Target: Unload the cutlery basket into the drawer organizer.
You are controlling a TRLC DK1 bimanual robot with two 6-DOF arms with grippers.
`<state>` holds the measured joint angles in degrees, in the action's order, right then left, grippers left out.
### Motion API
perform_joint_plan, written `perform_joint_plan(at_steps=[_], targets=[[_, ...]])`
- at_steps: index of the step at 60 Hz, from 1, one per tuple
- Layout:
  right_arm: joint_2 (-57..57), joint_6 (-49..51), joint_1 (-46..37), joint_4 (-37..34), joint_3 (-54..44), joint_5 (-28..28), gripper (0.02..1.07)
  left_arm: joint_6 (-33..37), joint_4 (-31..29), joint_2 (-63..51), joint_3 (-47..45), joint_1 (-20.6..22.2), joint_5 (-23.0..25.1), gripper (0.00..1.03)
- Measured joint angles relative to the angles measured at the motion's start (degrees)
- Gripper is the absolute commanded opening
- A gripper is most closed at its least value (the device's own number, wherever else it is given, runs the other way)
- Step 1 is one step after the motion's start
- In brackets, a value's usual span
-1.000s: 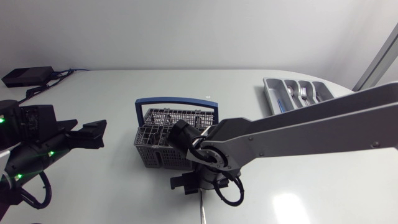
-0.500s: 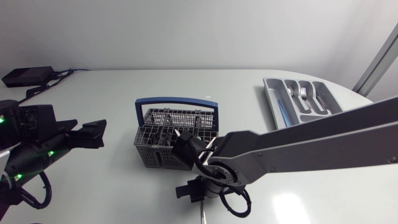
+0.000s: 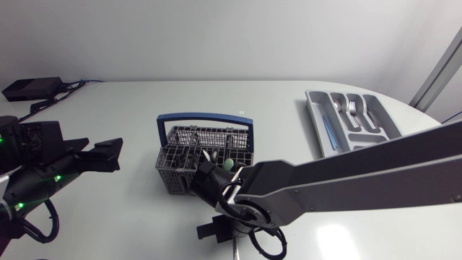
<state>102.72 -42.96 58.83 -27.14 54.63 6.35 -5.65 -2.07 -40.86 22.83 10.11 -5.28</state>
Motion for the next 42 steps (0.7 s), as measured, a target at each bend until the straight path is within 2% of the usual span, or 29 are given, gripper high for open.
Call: perform_joint_plan(at_steps=[3, 11, 25, 34, 42], targets=[[0.13, -0.35, 0.00, 0.85, 0.00, 0.35, 0.30, 0.00, 0.02, 0.00, 0.00, 0.00, 0.00, 0.99], [0.48, -0.37, 0.00, 2.12, 0.00, 0.98, 0.27, 0.00, 0.07, 0.00, 0.00, 0.22, -0.02, 0.99], [0.59, 1.70, -0.02, 3.15, 0.00, 1.40, 0.13, -0.17, 0.11, 0.00, 0.00, 0.22, -0.17, 0.99], [0.46, 4.15, -0.04, 3.78, -0.59, 1.62, 0.08, -0.37, 0.11, 0.00, 0.00, 0.22, -0.20, 0.99], [-0.37, 6.23, -0.04, 5.25, -1.86, 1.84, 0.08, -0.37, 0.11, 0.00, -0.02, 0.22, -0.20, 0.99]])
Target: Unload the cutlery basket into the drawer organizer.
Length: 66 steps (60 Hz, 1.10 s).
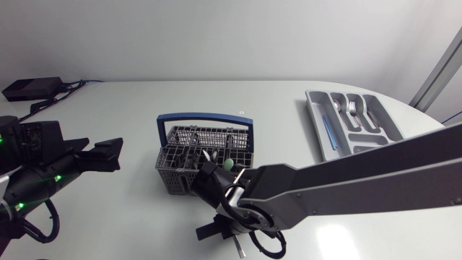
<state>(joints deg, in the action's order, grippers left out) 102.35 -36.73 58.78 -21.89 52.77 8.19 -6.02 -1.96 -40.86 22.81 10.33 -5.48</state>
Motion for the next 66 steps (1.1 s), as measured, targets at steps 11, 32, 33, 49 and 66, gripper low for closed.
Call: perform_joint_plan(at_steps=[11, 32, 33, 49, 66], targets=[[-4.59, 2.99, 0.00, -0.20, -4.24, -0.02, 0.08, 0.00, -0.13, 0.20, 0.00, 0.00, 0.00, 0.99], [-26.38, 11.52, -3.17, -5.44, -10.51, -2.93, 0.08, -0.28, -3.21, 1.51, 0.02, 2.47, -2.34, 0.99], [-27.19, 11.78, -3.58, -5.60, -10.99, -3.17, 0.08, -0.37, -3.39, 1.51, 0.02, 2.80, -2.45, 0.99], [-42.05, 19.41, -18.60, -10.32, -17.57, -11.39, 0.08, -1.55, -5.86, 1.49, 1.57, 6.75, -4.76, 0.99], [-40.06, 40.87, -46.53, -11.21, -18.60, -23.71, 0.08, -2.40, -9.53, -0.92, 5.31, 11.87, -8.79, 0.99]])
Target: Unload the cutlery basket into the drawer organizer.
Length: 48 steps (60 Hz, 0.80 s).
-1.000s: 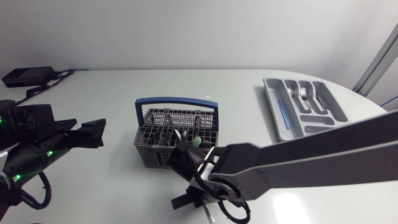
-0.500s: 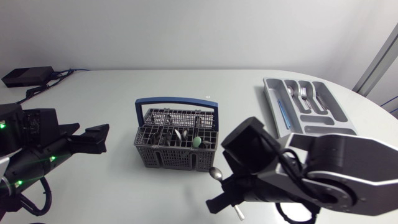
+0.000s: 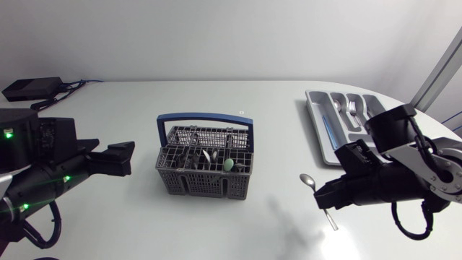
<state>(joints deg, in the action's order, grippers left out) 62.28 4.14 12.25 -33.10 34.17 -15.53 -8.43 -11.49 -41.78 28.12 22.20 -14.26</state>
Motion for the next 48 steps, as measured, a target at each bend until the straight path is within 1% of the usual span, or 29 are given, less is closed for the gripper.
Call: perform_joint_plan(at_steps=[4, 5, 8, 9, 13, 19, 22, 32, 34, 36, 41, 45, 48], targets=[[1.60, 5.11, -5.81, -0.63, 0.33, -4.09, 0.08, -0.66, -0.87, -0.52, 0.44, 1.42, -0.70, 0.99], [2.58, 7.19, -8.33, -1.33, 0.83, -5.64, 0.08, -0.85, -0.98, -0.68, 0.57, 1.84, -0.83, 0.99], [4.48, 10.54, -11.93, -2.23, 1.97, -7.61, 0.08, -1.03, -1.22, -1.09, 0.90, 2.36, -0.87, 0.99], [6.05, 12.92, -14.25, -3.10, 3.04, -9.20, 0.08, -1.07, -1.36, -1.31, 1.11, 2.56, -0.90, 0.99], [9.42, 17.46, -18.78, -3.96, 5.20, -12.63, 0.08, -1.53, -1.57, -1.68, 1.55, 3.15, -1.31, 0.99], [15.96, 26.08, -26.34, -8.90, 10.69, -17.77, 0.08, -2.10, -1.60, -2.23, 1.97, 4.22, -2.14, 0.99], [19.19, 29.86, -29.42, -10.99, 13.86, -18.78, 0.08, -2.10, -1.60, -2.40, 2.05, 4.24, -2.29, 0.99], [31.52, 41.57, -37.27, -15.65, 26.53, -17.84, 0.08, -2.10, -1.62, -2.54, 2.16, 4.44, -2.38, 0.99], [35.69, 45.79, -39.01, -16.48, 30.62, -16.81, 0.08, -2.10, -1.57, -2.54, 2.16, 4.63, -2.40, 0.99], [37.86, 49.27, -39.98, -16.85, 32.61, -15.61, 0.08, -2.10, -1.60, -2.54, 2.16, 4.70, -2.49, 0.99], [41.18, 59.08, -41.07, -18.23, 35.93, -12.46, 0.08, -2.10, -1.60, -2.54, 2.16, 4.85, -2.60, 0.99], [43.45, 69.05, -41.64, -19.34, 38.51, -9.31, 0.08, -2.10, -1.62, -2.54, 2.16, 5.18, -2.80, 0.99], [44.52, 73.50, -41.72, -19.39, 39.78, -7.23, 0.08, -2.10, -1.60, -2.54, 2.19, 5.40, -3.04, 0.99]])
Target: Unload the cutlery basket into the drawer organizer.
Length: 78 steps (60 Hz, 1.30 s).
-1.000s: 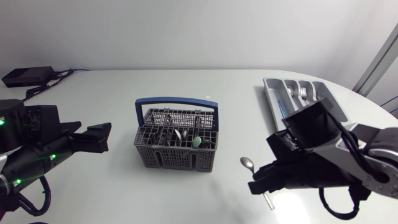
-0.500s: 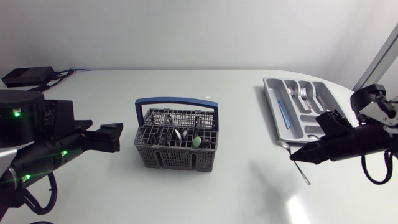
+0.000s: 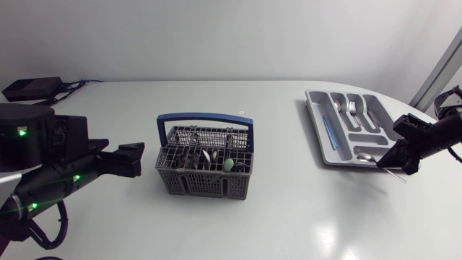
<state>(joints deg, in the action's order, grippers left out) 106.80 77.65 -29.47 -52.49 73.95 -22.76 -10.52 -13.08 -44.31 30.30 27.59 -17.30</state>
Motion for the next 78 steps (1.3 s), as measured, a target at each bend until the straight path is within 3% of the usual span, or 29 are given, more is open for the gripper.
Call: perform_joint_plan(at_steps=[9, 25, 29, 35, 40, 49, 63, 78], targets=[[2.38, 9.33, -0.26, 7.65, 1.49, 6.60, 0.08, 0.00, -0.02, 0.00, 0.07, 0.68, -0.70, 0.99], [3.91, 17.51, 0.13, 23.23, 0.68, 10.54, 0.08, 0.00, 0.00, 0.00, 0.09, 2.47, -1.73, 0.99], [3.89, 19.17, 0.52, 26.23, -0.92, 10.91, 0.20, 0.00, 0.00, 0.00, 0.09, 2.51, -1.73, 0.99], [3.67, 21.35, 0.87, 27.06, -4.33, 10.54, 0.39, 0.00, 0.00, 0.00, 0.09, 2.67, -1.90, 0.99], [2.75, 21.90, 0.87, 28.28, -6.95, 8.81, 0.42, 0.00, 0.07, 0.00, 0.09, 2.91, -2.14, 0.99], [-4.37, 20.41, 0.87, 28.33, -9.22, 3.98, 0.61, 0.00, 0.09, -0.52, 0.09, 3.67, -2.23, 0.99], [-21.44, 12.17, 5.73, 22.88, -12.66, -2.71, 0.63, -0.07, 0.74, -2.38, 0.09, 5.90, -2.36, 0.99], [-35.78, -3.08, 23.80, 17.25, -19.37, -2.93, 0.63, -0.24, 0.94, -5.01, 0.44, 7.48, -2.36, 0.99]])
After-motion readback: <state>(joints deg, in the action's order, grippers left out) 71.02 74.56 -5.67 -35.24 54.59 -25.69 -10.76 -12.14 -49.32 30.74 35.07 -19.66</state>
